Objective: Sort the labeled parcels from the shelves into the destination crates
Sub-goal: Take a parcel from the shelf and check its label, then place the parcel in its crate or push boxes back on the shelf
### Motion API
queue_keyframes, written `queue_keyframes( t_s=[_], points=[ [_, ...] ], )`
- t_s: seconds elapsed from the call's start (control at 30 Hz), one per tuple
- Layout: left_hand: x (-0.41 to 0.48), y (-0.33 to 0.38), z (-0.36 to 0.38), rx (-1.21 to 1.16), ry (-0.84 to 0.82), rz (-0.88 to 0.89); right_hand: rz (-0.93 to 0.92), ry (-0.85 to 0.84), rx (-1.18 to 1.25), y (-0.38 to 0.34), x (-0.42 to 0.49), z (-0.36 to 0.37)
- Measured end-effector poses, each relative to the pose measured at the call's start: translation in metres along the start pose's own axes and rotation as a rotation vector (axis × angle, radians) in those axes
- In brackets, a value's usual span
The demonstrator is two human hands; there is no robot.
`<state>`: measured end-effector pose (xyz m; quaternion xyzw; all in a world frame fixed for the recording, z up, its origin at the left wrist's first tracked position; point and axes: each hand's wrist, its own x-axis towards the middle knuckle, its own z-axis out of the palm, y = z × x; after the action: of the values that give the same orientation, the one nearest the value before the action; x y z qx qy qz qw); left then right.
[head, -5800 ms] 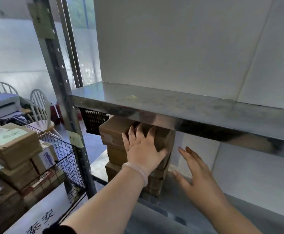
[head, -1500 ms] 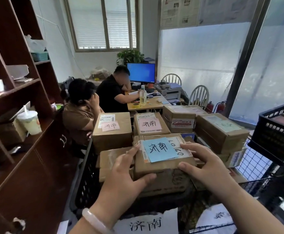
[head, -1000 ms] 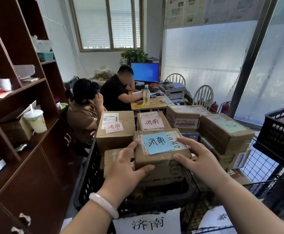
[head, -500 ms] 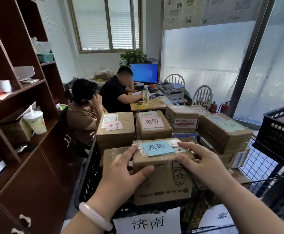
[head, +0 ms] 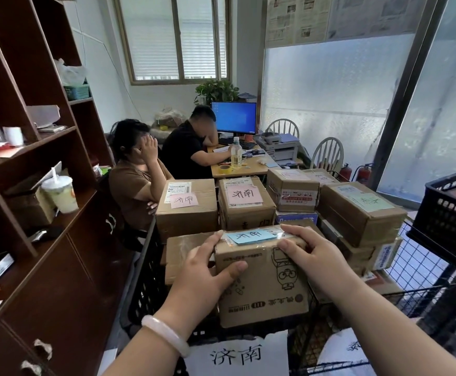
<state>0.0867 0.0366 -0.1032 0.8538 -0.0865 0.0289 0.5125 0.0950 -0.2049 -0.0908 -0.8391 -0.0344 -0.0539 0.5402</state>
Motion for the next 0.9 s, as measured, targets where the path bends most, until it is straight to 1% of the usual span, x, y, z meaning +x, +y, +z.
queue_keyframes(
  t_s=[0.13, 0.23, 0.4, 0.47, 0.5, 0.57, 0.63, 0.7, 0.77, 0.9],
  points=[
    [0.0, -0.006, 0.002, 0.009, -0.041, -0.015, -0.003, -0.06, 0.037, 0.002, -0.004, -0.002],
    [-0.001, -0.007, 0.002, 0.008, -0.028, 0.005, -0.044, -0.053, -0.043, 0.005, -0.008, -0.003],
    [-0.005, 0.006, 0.0, 0.209, 0.035, 0.089, -0.116, -0.009, -0.225, 0.004, -0.015, -0.008],
    [-0.005, 0.015, 0.002, 0.377, 0.077, 0.13, -0.147, 0.024, -0.312, 0.002, -0.022, -0.014],
    [-0.005, 0.02, 0.004, 0.474, 0.11, 0.171, -0.166, 0.042, -0.352, 0.002, -0.026, -0.018],
    [-0.004, 0.034, 0.014, 0.633, 0.186, 0.311, -0.205, 0.096, -0.445, 0.003, -0.037, -0.028],
    [-0.002, 0.052, 0.033, 0.691, 0.207, 0.473, -0.219, 0.173, -0.576, 0.006, -0.051, -0.042],
    [-0.001, 0.071, 0.059, 0.704, 0.177, 0.601, -0.202, 0.241, -0.697, 0.012, -0.069, -0.059],
    [-0.003, 0.089, 0.092, 0.694, 0.124, 0.688, -0.146, 0.286, -0.776, 0.022, -0.092, -0.082],
    [-0.019, 0.122, 0.166, 0.642, -0.019, 0.769, -0.01, 0.383, -0.873, 0.045, -0.154, -0.137]
  ],
)
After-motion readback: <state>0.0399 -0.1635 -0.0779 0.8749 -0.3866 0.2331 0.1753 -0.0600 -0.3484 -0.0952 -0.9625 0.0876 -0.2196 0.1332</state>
